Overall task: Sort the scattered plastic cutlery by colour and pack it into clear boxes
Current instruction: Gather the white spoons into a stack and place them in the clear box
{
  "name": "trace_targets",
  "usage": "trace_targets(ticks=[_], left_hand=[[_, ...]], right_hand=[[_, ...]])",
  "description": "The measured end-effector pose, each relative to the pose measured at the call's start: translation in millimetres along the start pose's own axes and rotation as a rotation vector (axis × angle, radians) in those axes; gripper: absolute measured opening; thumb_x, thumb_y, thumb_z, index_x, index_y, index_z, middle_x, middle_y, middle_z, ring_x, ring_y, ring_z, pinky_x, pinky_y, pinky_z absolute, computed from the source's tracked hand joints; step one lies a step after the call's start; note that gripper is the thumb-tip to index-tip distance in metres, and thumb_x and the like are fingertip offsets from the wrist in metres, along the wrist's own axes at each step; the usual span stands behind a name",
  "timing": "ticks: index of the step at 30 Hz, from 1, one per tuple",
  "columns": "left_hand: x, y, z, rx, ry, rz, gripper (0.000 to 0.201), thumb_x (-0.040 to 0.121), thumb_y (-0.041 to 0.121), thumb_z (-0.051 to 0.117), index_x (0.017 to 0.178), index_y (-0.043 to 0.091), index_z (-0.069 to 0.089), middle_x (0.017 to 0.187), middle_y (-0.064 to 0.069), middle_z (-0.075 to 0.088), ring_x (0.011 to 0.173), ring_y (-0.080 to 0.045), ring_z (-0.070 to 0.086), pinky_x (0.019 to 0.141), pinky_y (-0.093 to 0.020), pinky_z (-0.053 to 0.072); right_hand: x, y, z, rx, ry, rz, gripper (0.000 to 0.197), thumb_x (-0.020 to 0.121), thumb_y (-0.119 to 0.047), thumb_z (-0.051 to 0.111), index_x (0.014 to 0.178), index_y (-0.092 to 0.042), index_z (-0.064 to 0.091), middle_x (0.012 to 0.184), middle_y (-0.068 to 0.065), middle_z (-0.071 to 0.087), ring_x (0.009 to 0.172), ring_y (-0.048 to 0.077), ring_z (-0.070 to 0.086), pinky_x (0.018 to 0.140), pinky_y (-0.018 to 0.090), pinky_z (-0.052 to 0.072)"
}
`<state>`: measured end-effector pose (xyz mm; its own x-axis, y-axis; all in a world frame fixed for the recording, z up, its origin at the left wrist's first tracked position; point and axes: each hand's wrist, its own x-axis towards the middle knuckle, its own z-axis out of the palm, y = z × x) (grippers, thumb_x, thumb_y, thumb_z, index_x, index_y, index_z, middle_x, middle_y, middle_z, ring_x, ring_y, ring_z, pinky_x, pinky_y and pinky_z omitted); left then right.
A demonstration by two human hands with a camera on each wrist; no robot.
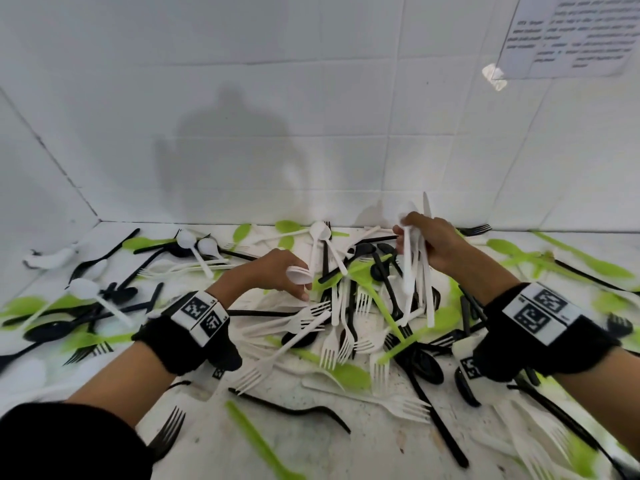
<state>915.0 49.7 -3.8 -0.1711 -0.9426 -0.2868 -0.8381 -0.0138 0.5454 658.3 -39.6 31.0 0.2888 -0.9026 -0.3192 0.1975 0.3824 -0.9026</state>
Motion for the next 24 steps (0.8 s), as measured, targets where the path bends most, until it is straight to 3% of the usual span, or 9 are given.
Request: trace_targets(ticks=[2,7,9,12,16,18,21,23,24], left_hand=[[-2,-5,0,0.096,-0.033,-0.001,0.03,0.065,0.028,0.085,0.088,0.018,0.069,0.085,0.001,0.07,0.082,-0.01,0.06,0.073,-0.023,0.043],[-8,-11,1,0.211,-0.086,-0.007,0.047,0.065,0.027,0.084,0.105,0.012,0.063,0.098,0.001,0.06,0.09,-0.012,0.05,0.077,-0.028,0.039],[-9,-13,1,0.204,-0.09,0.0,0.046,0.068,0.026,0.083,0.107,0.015,0.063,0.096,0.004,0.059,0.087,-0.009,0.049,0.076,-0.026,0.038],[-10,-15,0,0.183,-0.077,0.024,0.043,0.069,0.026,0.082,0.108,0.018,0.065,0.098,0.005,0.063,0.084,-0.006,0.052,0.075,-0.02,0.037],[-15,-15,4,0.188,-0.042,0.065,0.035,0.073,0.018,0.077,0.107,0.015,0.067,0.099,0.001,0.068,0.07,0.008,0.052,0.066,-0.005,0.036],[-18,-13,7,0.202,0.01,0.102,0.029,0.075,0.016,0.072,0.104,0.015,0.068,0.097,0.002,0.068,0.067,0.01,0.051,0.069,-0.011,0.04],[-23,-14,11,0.307,0.081,0.1,0.025,0.08,0.019,0.064,0.105,0.018,0.067,0.098,0.0,0.068,0.076,-0.003,0.055,0.075,-0.026,0.044],[-23,-19,14,0.361,0.129,0.081,0.026,0.084,0.02,0.061,0.11,0.02,0.065,0.104,-0.001,0.067,0.093,-0.017,0.058,0.081,-0.029,0.043],[-23,-22,15,0.362,0.171,0.078,0.027,0.084,0.021,0.061,0.11,0.021,0.064,0.104,-0.003,0.066,0.097,-0.02,0.057,0.081,-0.029,0.042]], right_hand=[[3,5,2,-0.014,0.007,0.02,0.017,0.091,-0.008,0.052,0.075,-0.003,0.052,0.066,0.008,0.051,0.038,0.011,0.052,0.043,0.021,0.049],[3,15,9,-0.064,-0.018,0.056,0.022,0.088,-0.012,0.062,0.071,-0.006,0.05,0.055,0.005,0.047,0.037,0.011,0.05,0.04,0.021,0.047],[1,19,11,-0.121,-0.045,0.055,0.019,0.086,-0.008,0.063,0.071,-0.006,0.052,0.05,0.003,0.047,0.036,0.01,0.049,0.039,0.021,0.046],[2,22,15,-0.145,-0.09,0.062,0.01,0.087,-0.001,0.058,0.079,-0.005,0.056,0.055,0.003,0.048,0.035,0.008,0.047,0.039,0.02,0.046],[12,22,27,-0.164,-0.052,0.065,0.015,0.09,0.001,0.05,0.078,-0.007,0.055,0.064,0.006,0.047,0.033,0.008,0.045,0.037,0.017,0.042],[21,22,37,-0.306,-0.021,0.028,0.014,0.09,0.0,0.051,0.078,-0.008,0.053,0.064,0.007,0.048,0.031,0.006,0.042,0.034,0.014,0.036],[35,26,57,-0.653,-0.044,-0.107,0.005,0.085,-0.005,0.059,0.086,-0.004,0.054,0.064,0.007,0.052,0.041,0.012,0.044,0.033,0.014,0.032],[43,30,72,-0.961,-0.107,-0.248,0.02,0.083,-0.013,0.065,0.096,0.0,0.058,0.078,0.013,0.061,0.061,0.02,0.054,0.044,0.016,0.04],[47,33,80,-1.117,-0.135,-0.305,0.032,0.083,-0.018,0.066,0.107,0.001,0.058,0.096,0.017,0.063,0.081,0.025,0.059,0.059,0.019,0.045]])
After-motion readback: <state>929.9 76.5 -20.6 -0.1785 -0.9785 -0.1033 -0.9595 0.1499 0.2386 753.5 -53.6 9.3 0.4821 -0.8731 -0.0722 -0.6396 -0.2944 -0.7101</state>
